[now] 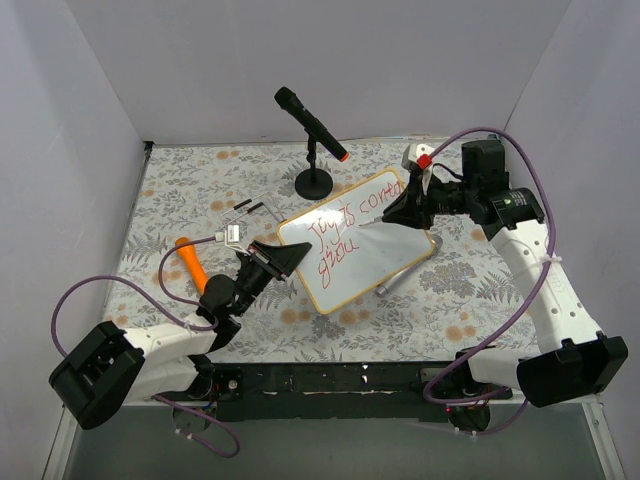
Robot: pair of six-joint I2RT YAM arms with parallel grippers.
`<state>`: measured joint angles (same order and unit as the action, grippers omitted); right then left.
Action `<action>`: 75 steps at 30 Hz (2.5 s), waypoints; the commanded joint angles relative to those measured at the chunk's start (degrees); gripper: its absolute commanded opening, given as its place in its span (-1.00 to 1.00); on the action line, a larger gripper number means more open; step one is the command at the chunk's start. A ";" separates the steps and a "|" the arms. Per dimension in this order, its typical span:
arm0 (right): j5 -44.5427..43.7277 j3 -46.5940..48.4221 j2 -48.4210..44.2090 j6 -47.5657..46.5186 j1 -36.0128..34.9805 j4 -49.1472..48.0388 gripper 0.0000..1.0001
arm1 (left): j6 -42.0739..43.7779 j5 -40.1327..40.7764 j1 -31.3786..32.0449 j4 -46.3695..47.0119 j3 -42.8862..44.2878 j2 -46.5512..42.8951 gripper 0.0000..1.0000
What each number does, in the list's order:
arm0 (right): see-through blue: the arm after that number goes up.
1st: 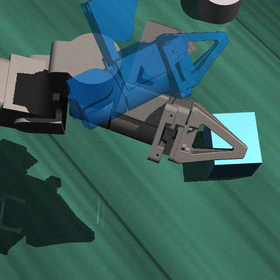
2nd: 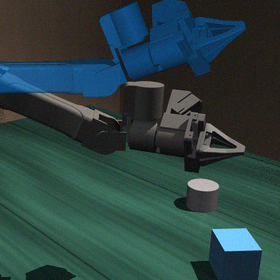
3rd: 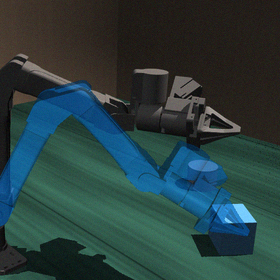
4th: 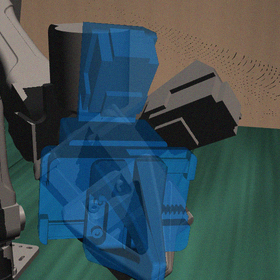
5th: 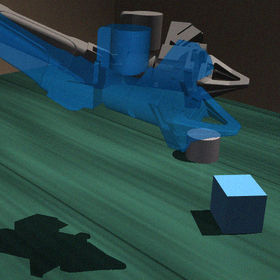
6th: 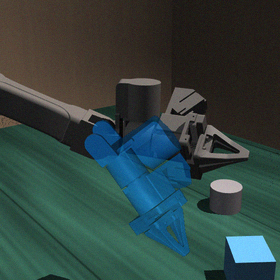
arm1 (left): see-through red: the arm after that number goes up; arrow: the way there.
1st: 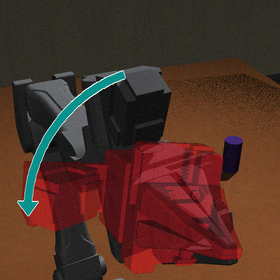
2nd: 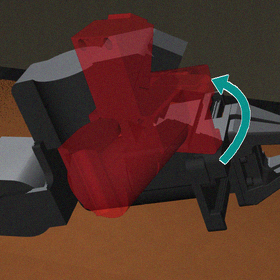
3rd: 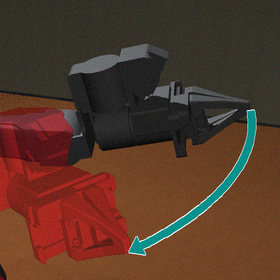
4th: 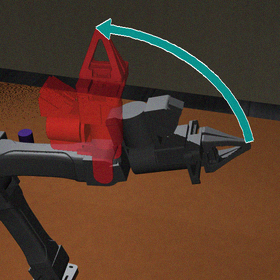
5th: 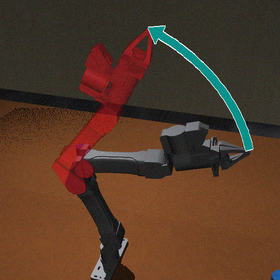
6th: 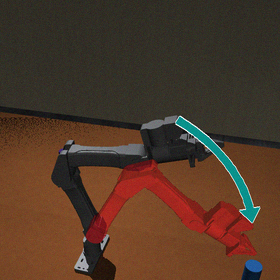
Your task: Write a sentence on the whiteboard
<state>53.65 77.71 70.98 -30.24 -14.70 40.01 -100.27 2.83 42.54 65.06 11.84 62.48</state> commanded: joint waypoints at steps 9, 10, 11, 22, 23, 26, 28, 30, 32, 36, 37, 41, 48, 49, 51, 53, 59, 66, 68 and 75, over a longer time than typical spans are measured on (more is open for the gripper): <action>-3.81 -0.81 0.12 -0.17 -3.58 -1.78 -0.97 | -1.68 -0.46 -0.09 7.45 2.84 -0.08 -1.00; -3.73 -0.98 0.12 -0.26 -3.67 -1.60 -0.97 | -1.60 -0.46 -0.09 7.54 2.76 -0.08 -1.00; -3.81 -1.16 -0.05 -0.35 -3.76 -1.51 -0.97 | -1.60 -0.46 -0.09 7.63 2.84 0.19 -1.00; -5.66 -2.04 -0.76 -1.40 -3.93 -0.72 -0.97 | -1.60 -0.28 -0.09 7.63 3.02 0.10 -1.00; -5.75 -2.13 -0.76 -1.40 -3.93 -0.81 -0.97 | -1.51 -0.28 -0.09 7.72 3.02 0.10 -1.00; -5.57 -2.13 -0.76 -1.49 -3.93 -0.63 -0.97 | -1.51 -0.28 -0.09 7.80 3.02 -0.07 -1.00; -5.13 -2.21 -0.75 -1.66 -3.93 -0.46 -0.97 | -1.51 -0.28 -0.09 7.72 2.93 0.01 -1.00; -5.05 -2.39 -0.76 -1.67 -3.93 -0.46 -0.97 | -1.51 -0.28 -0.09 7.72 3.02 0.01 -1.00; -5.13 -2.56 -0.75 -1.67 -3.93 -0.46 -0.97 | -1.51 -0.37 -0.09 7.80 3.10 0.10 -1.00; -4.96 -2.83 -0.41 -1.58 -3.93 -0.46 -0.97 | -1.60 -0.55 -0.09 8.15 3.11 0.45 -1.00; -4.78 -2.74 -0.23 -1.58 -3.93 -0.46 -0.97 | -1.51 -0.63 -0.09 8.07 3.28 0.36 -1.00; -3.29 -2.65 0.21 -1.75 -4.02 -0.02 -0.97 | -1.42 -0.63 -0.09 8.07 3.19 0.45 -1.00; -1.88 -2.57 0.56 -3.24 -4.28 1.56 -0.97 | -1.33 -0.63 -0.09 7.89 3.55 0.63 -1.00; -1.62 -2.65 0.56 -3.42 -4.29 1.91 -0.97 | -1.42 -0.63 -0.09 7.98 3.63 0.71 -1.00; -1.53 -2.83 0.48 -3.77 -4.29 2.27 -0.97 | -1.33 -0.63 -0.09 7.89 3.81 0.98 -1.00; -1.62 -3.00 0.30 -4.04 -4.29 2.70 -0.97 | -1.42 -0.63 -0.09 7.98 3.90 0.98 -1.00; -3.28 -3.88 -0.58 -4.65 -4.29 3.41 -0.97 | -0.81 -0.37 -0.09 7.10 4.25 0.63 -1.00; -5.57 -3.53 -1.46 -3.51 -3.15 2.09 -0.97 | -0.63 -0.19 -0.09 7.01 4.16 0.19 -1.00; -5.40 -3.27 -1.46 -3.25 -2.36 1.92 -0.97 | -0.63 -0.19 -0.09 6.84 3.98 0.19 -1.00; -5.66 -4.23 -2.16 -3.60 -1.47 2.35 -0.97 | -0.45 -0.02 -0.09 6.49 4.07 -0.34 -1.00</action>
<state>48.75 74.02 70.54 -33.41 -16.58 42.72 -99.24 2.39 42.52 64.27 12.82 64.42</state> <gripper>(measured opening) 0.186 0.053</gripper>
